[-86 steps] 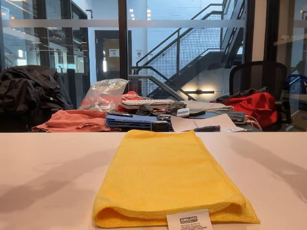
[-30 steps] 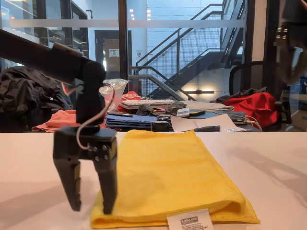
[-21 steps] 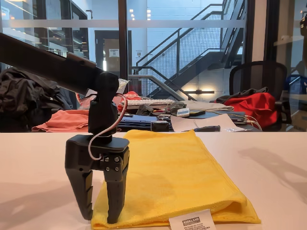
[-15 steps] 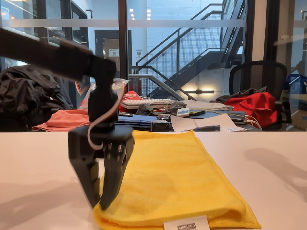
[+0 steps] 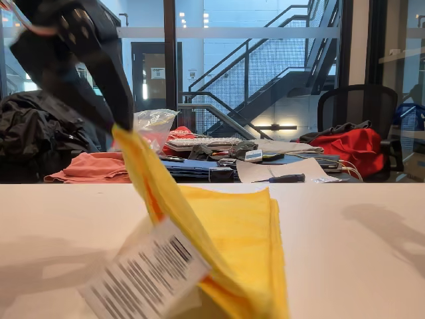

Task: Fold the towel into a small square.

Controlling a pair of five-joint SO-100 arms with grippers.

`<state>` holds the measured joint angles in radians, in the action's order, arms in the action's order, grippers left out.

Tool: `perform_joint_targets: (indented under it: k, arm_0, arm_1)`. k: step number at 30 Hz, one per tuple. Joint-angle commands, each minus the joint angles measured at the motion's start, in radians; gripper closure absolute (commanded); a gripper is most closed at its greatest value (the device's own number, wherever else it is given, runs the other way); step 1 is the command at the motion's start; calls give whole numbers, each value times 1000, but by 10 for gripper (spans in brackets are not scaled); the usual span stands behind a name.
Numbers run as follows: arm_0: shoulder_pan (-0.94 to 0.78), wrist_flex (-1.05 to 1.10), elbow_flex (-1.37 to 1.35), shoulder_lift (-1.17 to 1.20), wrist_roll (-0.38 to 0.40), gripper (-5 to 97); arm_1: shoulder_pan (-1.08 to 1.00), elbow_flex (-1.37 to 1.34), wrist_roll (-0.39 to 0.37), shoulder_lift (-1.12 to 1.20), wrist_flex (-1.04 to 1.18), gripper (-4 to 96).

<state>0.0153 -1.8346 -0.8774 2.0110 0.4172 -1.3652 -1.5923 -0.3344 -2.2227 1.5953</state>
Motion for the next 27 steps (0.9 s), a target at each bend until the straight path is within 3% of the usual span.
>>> perform_joint_targets:
  k: [1, 7, 11, 15, 21, 27]
  arm_0:
    - [-29, -8, 11, 3, -3, 916]
    - [-137, -6, 9, -2, -3, 916]
    - [-178, -6, 8, -2, -3, 916]
    - [-181, -6, 8, -3, -5, 916]
    - [-181, -6, 8, -3, -5, 916]
    - [-181, -6, 8, -3, -3, 916]
  arm_1:
    - [-32, 46, 2, -54, 41, 932]
    - [-252, 55, -11, -161, 115, 932]
    - [-268, 112, -12, -161, 83, 932]
    - [-121, 199, -14, -106, 17, 932]
    - [290, 176, -26, 31, -57, 932]
    - [480, 173, -161, 198, -166, 931]
